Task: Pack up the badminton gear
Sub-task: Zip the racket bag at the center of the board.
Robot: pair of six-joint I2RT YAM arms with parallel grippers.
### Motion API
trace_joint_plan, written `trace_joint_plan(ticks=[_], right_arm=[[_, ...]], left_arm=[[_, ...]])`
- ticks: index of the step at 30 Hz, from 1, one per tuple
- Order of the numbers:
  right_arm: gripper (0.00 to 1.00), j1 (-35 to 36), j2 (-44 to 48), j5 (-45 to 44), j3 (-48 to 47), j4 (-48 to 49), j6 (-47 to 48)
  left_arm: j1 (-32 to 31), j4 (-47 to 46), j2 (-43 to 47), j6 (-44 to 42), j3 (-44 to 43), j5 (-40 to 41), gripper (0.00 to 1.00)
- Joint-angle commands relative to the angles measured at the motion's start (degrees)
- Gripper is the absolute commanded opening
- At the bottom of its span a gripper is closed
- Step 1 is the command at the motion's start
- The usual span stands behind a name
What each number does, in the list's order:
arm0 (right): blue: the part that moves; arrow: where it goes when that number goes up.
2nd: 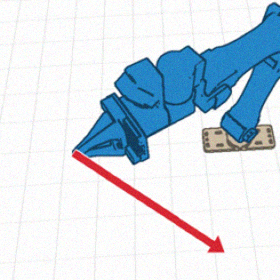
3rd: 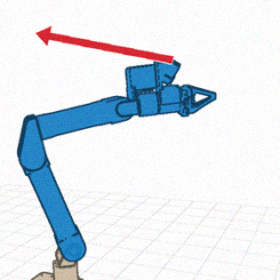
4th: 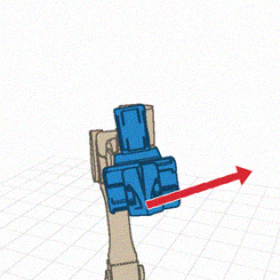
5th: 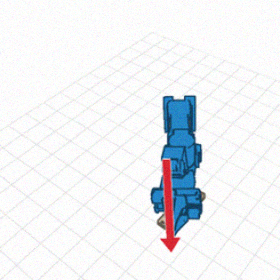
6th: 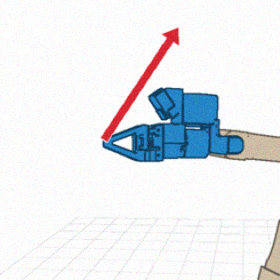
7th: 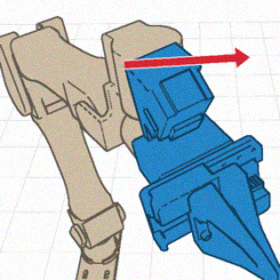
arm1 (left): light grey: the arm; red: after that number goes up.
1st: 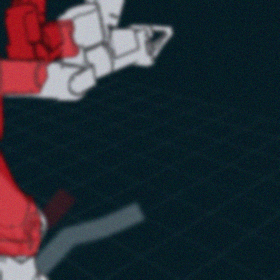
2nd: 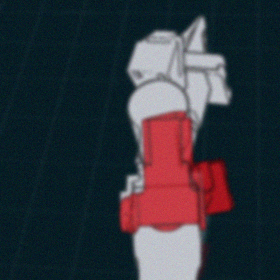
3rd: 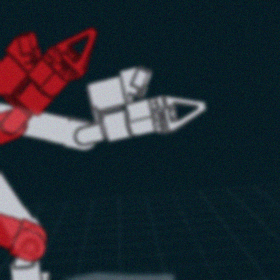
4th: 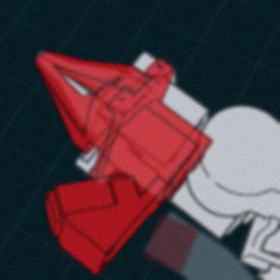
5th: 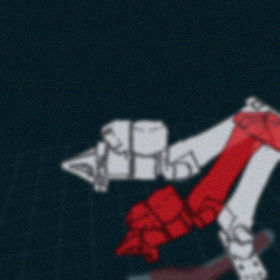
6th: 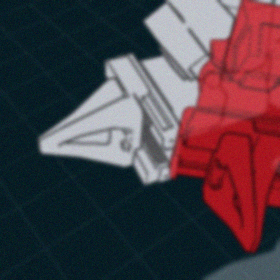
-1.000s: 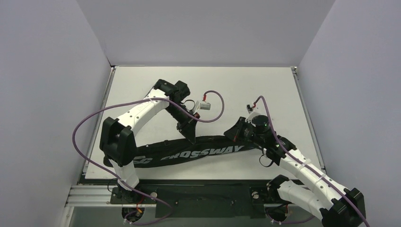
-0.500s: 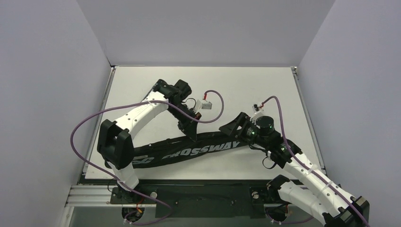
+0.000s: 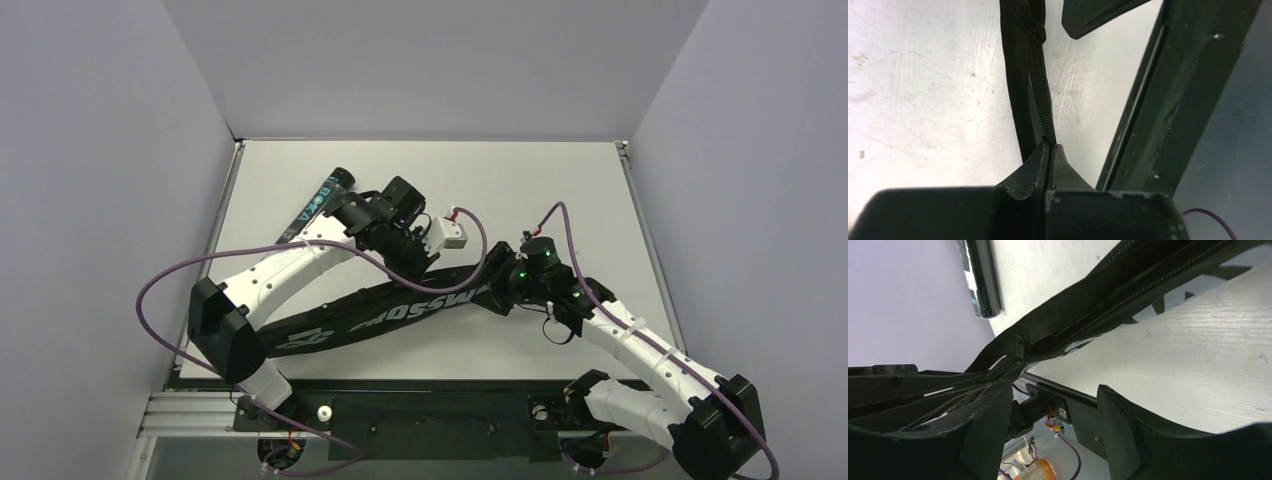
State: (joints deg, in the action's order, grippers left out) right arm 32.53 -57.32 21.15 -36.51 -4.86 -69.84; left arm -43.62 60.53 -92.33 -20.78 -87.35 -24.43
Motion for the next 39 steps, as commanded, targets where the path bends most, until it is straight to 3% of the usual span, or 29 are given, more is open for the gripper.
trace_joint_plan(ticks=[1, 5, 11, 16, 22, 31, 39], right_arm=[[0.58, -0.45, 1.28, 1.27, -0.64, 1.99, -2.7], [0.58, -0.5, 1.67, -0.35, -0.04, 3.21, -2.81], [0.55, -0.54, 1.5, -1.18, 1.42, 4.29, -2.83], [0.51, -0.55, 0.45, -1.71, 1.26, 1.06, -1.08], [0.4, -0.62, 1.97, -3.21, 2.84, -1.64, -0.26], [0.4, -0.58, 8.78, -4.44, 6.48, -5.12, 0.56], [0.39, -0.56, 7.47, -3.63, 6.44, -2.25, 0.61]], left_arm=[[-1.2, -4.81, 2.64, -3.44, -3.9, 8.76, 0.0], [-1.77, -5.32, 1.71, -4.88, -4.7, 11.12, 0.0], [-9.19, -8.87, 4.28, -1.0, 5.86, 11.0, 0.0], [-11.61, -9.79, 4.62, 2.49, 8.5, 7.77, 0.0], [-11.78, -9.58, 3.86, 2.91, 7.84, 6.32, 0.0], [-11.37, -9.59, 2.8, 3.03, 7.7, 5.12, 0.0], [-10.35, -8.57, 1.13, 3.17, 5.72, 3.19, 0.0]])
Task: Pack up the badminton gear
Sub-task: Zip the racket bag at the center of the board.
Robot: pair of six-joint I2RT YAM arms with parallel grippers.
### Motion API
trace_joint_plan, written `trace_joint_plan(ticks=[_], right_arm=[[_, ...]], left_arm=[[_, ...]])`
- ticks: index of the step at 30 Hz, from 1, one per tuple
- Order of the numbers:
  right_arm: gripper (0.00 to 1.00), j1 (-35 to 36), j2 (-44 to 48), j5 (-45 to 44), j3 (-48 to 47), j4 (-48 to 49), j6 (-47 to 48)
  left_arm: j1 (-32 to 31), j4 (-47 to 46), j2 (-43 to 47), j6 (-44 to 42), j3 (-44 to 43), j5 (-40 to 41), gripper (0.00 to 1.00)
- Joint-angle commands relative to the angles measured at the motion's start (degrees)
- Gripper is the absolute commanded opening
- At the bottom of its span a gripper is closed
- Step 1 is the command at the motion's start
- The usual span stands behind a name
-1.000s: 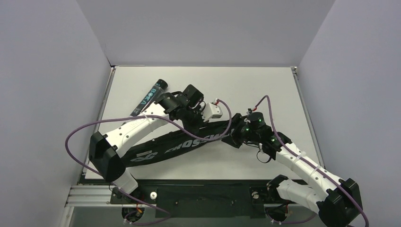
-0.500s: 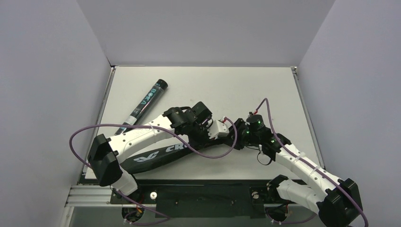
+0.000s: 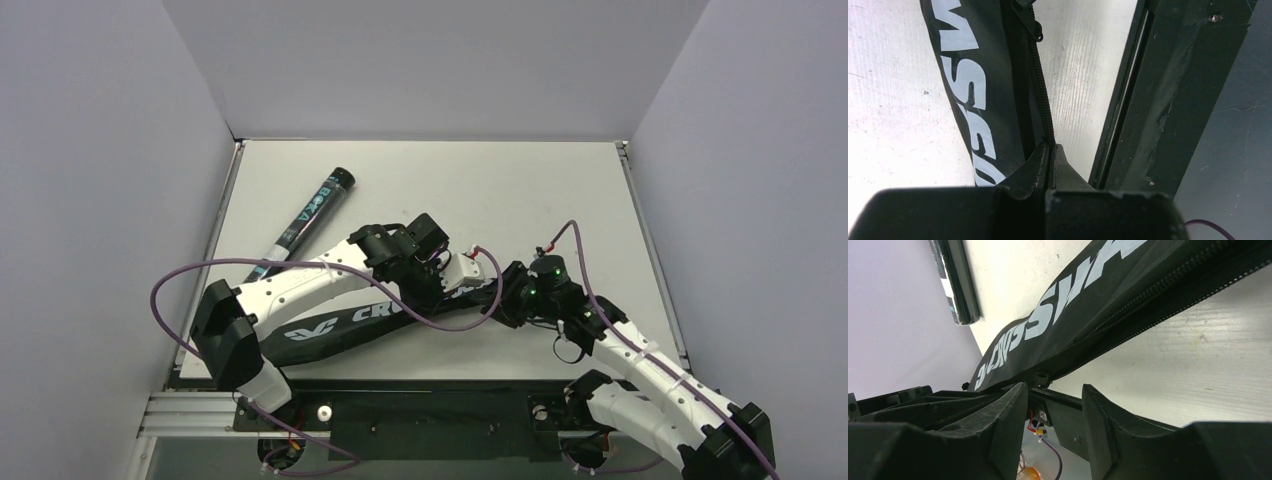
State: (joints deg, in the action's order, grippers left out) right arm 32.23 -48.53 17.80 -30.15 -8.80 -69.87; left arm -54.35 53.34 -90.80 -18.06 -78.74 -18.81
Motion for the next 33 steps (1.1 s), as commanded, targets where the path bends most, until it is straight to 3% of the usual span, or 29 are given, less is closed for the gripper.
trace_joint_plan(ticks=[1, 16, 23, 33], right_arm=[[0.39, -0.2, -1.75, -0.12, -0.06, 2.17, 0.53], [0.33, 0.98, -7.02, 0.35, -0.6, 7.48, -0.5], [0.16, 2.69, -7.88, -0.66, -0.68, 7.95, -1.0], [0.05, 2.75, -6.14, -1.64, -0.29, 5.41, -0.83]], left_arm=[[0.38, -1.3, -0.41, 0.47, -2.91, -2.32, 0.0], [0.56, -1.03, -0.72, 0.28, -3.68, -2.11, 0.0], [0.64, -0.87, -0.43, 0.1, -3.44, -1.86, 0.0], [0.99, -0.87, -0.59, -0.21, -3.48, -1.16, 0.0]])
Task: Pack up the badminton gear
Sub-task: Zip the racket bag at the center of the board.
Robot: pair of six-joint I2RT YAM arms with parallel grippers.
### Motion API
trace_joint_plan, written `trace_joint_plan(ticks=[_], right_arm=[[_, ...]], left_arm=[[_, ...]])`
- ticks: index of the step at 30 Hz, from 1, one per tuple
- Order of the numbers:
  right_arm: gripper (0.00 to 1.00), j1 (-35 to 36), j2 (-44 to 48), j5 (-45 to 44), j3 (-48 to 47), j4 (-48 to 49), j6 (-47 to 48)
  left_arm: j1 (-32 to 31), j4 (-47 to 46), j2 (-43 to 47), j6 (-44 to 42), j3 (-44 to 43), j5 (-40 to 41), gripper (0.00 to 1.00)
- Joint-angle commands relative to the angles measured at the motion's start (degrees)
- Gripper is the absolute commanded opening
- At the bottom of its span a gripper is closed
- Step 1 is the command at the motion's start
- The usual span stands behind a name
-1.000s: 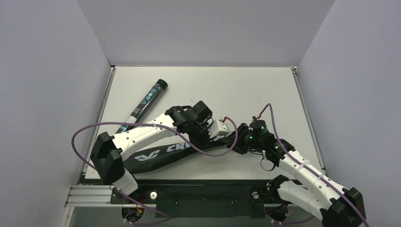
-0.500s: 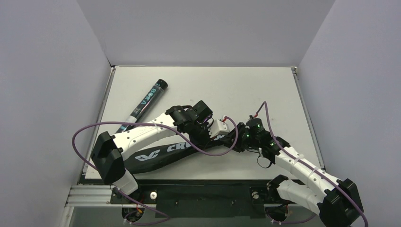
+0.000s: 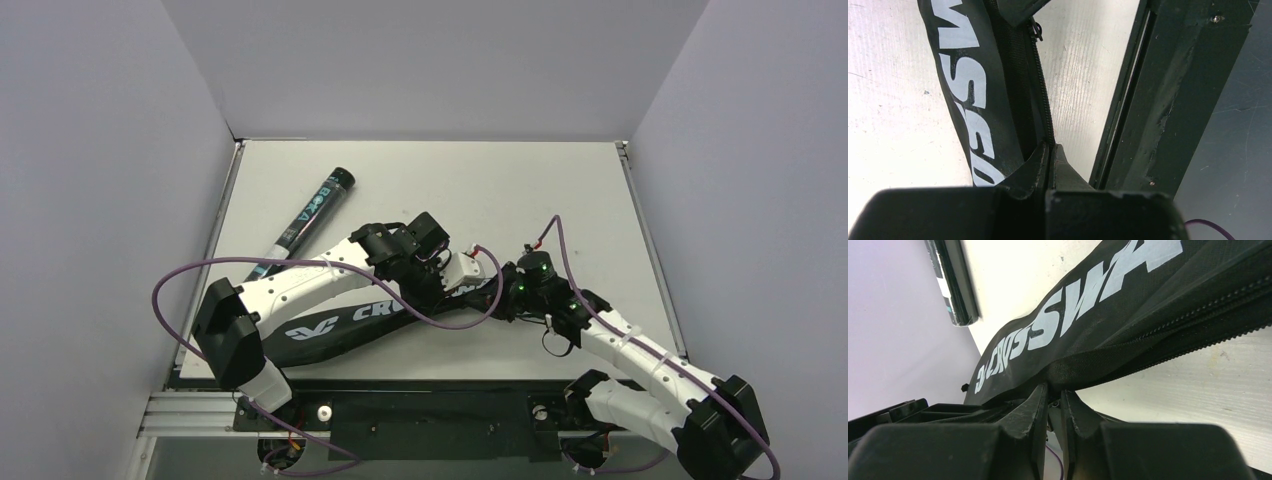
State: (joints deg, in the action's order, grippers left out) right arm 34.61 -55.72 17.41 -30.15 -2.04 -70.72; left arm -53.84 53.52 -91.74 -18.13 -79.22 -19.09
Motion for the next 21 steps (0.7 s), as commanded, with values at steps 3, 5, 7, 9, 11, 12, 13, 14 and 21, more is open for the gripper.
trace_joint_plan(ticks=[3, 5, 7, 9, 11, 12, 13, 14, 21], right_arm=[[0.01, 0.36, 1.3, -1.16, 0.17, -1.56, -0.05], [0.0, 0.37, 1.86, -1.24, 0.34, -2.13, 0.03], [0.0, 0.26, 2.58, -1.38, 0.54, -2.72, 0.05], [0.0, 0.11, 3.08, -1.53, 0.78, -3.07, 0.03], [0.0, -0.01, 3.48, -1.77, 0.8, -3.55, 0.08], [0.0, -0.12, 3.63, -1.81, 0.93, -3.65, 0.11], [0.0, -0.18, 3.94, -1.91, 0.91, -3.91, 0.11], [0.0, -0.27, 4.08, -1.92, 0.96, -4.01, 0.17], [0.0, -0.6, 3.98, -2.01, 0.98, -4.35, 0.31]], left_arm=[[0.58, -0.97, 0.26, -0.36, -3.08, -0.6, 0.0], [0.65, -0.95, 0.25, -0.47, -2.93, -0.53, 0.0], [0.79, -0.93, 0.13, -0.61, -2.8, -0.44, 0.0], [0.98, -0.91, -0.01, -0.64, -2.78, -0.58, 0.0], [1.08, -0.8, -0.03, -0.64, -2.89, -0.67, 0.0], [1.1, -0.75, -0.02, -0.62, -3.09, -0.75, 0.0], [1.11, -0.64, -0.02, -0.64, -3.16, -0.71, 0.0], [1.06, -0.62, 0.07, -0.66, -3.25, -0.74, 0.0], [1.2, -0.39, 0.16, -0.71, -3.4, -0.85, 0.0]])
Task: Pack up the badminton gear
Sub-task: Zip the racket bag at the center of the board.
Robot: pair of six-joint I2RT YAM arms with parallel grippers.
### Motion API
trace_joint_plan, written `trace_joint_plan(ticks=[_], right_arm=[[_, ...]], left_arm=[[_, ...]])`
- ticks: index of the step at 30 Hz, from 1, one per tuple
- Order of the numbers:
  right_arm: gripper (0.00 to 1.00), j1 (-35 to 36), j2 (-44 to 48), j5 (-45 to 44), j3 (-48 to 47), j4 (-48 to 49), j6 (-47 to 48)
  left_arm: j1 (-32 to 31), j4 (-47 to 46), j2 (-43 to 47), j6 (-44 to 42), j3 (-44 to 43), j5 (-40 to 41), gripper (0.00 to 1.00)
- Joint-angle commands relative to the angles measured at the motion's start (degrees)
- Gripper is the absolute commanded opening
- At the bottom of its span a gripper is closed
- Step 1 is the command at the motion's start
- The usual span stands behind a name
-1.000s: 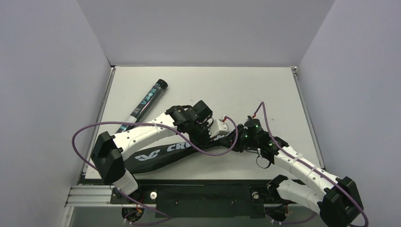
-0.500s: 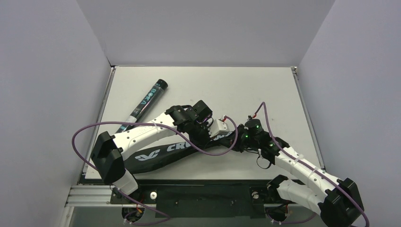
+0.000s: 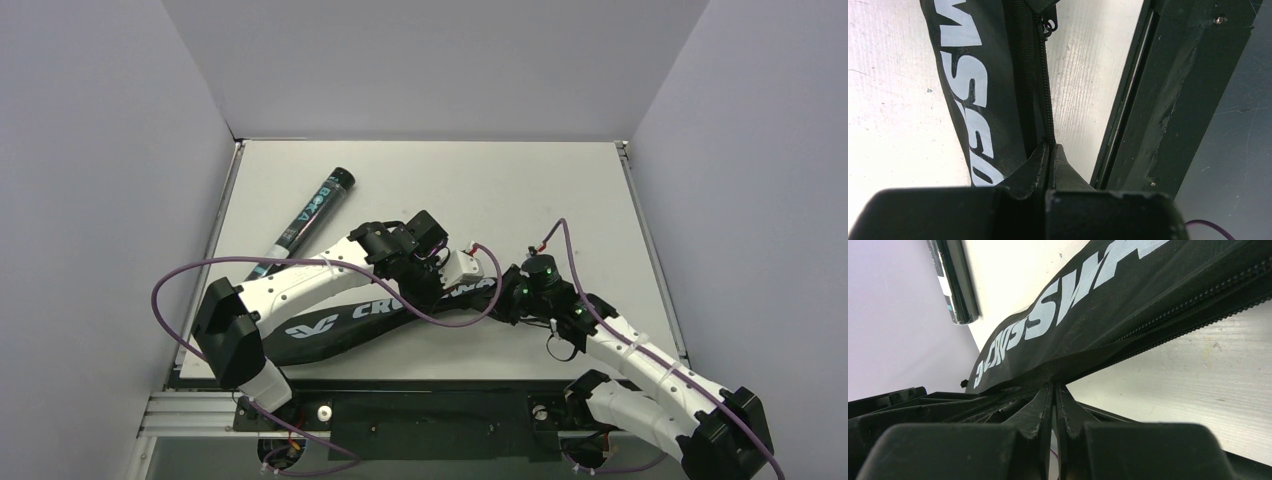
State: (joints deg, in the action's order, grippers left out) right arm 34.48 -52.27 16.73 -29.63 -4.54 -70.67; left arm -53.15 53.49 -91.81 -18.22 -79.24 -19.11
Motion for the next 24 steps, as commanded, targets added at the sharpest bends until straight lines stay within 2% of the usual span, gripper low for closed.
trace_joint_plan(ticks=[1, 9, 14, 24], right_arm=[[0.0, -0.47, 0.51, -1.39, 0.41, -1.87, 0.27], [0.0, -1.32, 1.65, -1.5, 2.09, -2.46, 0.01], [0.0, -5.32, 3.62, -2.2, 2.67, -4.94, 2.14], [0.0, -12.64, 2.23, -4.03, -4.59, -17.37, 12.46]], left_arm=[[0.5, -0.33, 0.23, -0.61, -3.37, -0.81, 0.0], [1.62, -0.24, 0.63, -0.79, -3.37, -1.05, 0.0], [2.64, 0.55, 1.28, -1.27, -3.47, -1.72, 0.0], [3.05, 2.13, 3.66, -2.61, -1.74, -3.03, 0.0]])
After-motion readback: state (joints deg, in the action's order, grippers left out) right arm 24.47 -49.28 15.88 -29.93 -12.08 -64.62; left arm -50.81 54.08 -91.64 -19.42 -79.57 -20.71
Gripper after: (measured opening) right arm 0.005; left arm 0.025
